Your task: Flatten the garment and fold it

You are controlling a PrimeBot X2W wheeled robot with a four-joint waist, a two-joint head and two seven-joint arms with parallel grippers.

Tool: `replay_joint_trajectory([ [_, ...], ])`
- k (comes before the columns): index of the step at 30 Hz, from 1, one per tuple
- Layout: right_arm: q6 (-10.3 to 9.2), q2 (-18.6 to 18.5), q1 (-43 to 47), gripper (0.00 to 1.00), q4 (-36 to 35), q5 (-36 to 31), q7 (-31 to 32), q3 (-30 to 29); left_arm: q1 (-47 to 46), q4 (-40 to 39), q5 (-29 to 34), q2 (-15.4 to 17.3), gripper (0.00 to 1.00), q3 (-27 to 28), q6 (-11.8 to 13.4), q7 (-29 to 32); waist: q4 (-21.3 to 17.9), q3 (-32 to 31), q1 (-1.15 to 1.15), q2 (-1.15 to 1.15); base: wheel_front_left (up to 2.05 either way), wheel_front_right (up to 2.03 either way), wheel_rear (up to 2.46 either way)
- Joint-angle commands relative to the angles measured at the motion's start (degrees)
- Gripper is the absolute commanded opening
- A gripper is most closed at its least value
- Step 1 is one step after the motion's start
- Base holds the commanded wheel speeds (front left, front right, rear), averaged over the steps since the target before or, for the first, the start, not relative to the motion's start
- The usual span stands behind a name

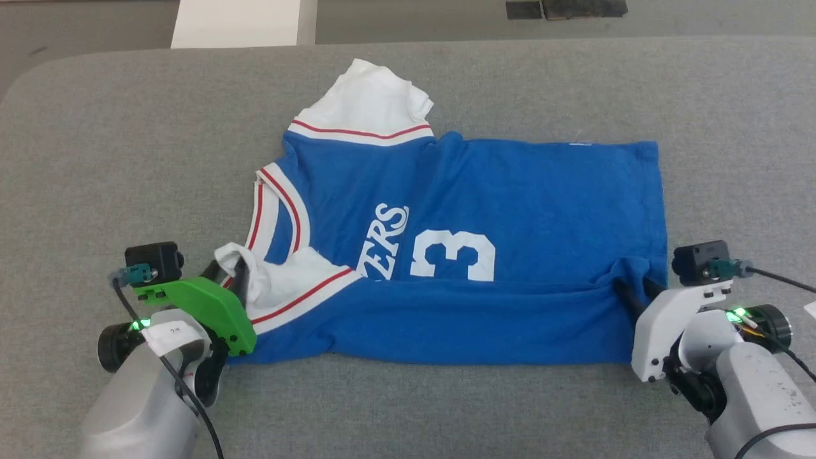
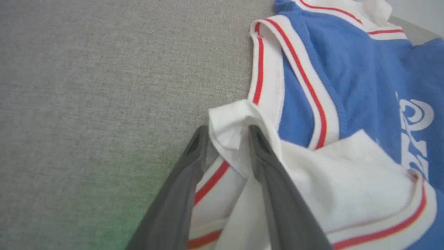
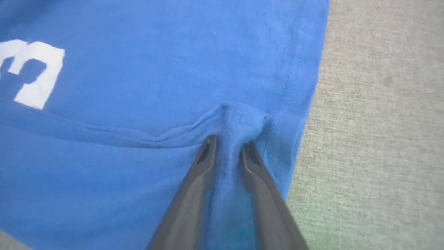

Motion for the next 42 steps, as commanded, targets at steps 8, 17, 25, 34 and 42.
replay_joint_trajectory([
  [8,-0.12,0.1,4.0,1.00,-0.7,0.1,-8.9,-1.5,0.6,-0.2,-0.9,2.6,1.00,0.9,-1.7,-0.9,-0.2,-5.8,0.00,0.69,0.00,0.00,0.00],
  [17,-0.12,3.0,7.8,1.00,-10.7,-3.5,-14.7,-6.9,4.1,-9.2,-3.1,10.8,1.00,1.2,-2.4,9.3,-2.9,-8.4,0.00,0.69,0.00,0.00,0.00],
  [25,-0.12,7.0,13.9,1.00,-23.8,-6.9,-13.5,-9.1,10.0,-18.2,-8.8,16.7,1.00,0.7,-1.8,23.8,-5.4,-7.6,0.00,0.69,0.00,0.00,0.00],
  [34,-0.12,9.8,16.1,1.00,-30.9,-7.4,-12.6,-7.3,16.2,-20.0,-13.3,20.1,1.00,0.9,1.8,32.7,-9.1,-5.0,0.00,0.69,0.00,0.00,0.00],
  [42,-0.12,10.3,16.1,1.00,-32.5,-7.4,-11.8,-6.4,16.0,-18.7,-13.1,17.7,0.11,-3.5,1.5,38.1,-10.8,-2.9,0.00,0.69,0.00,0.00,0.00],
])
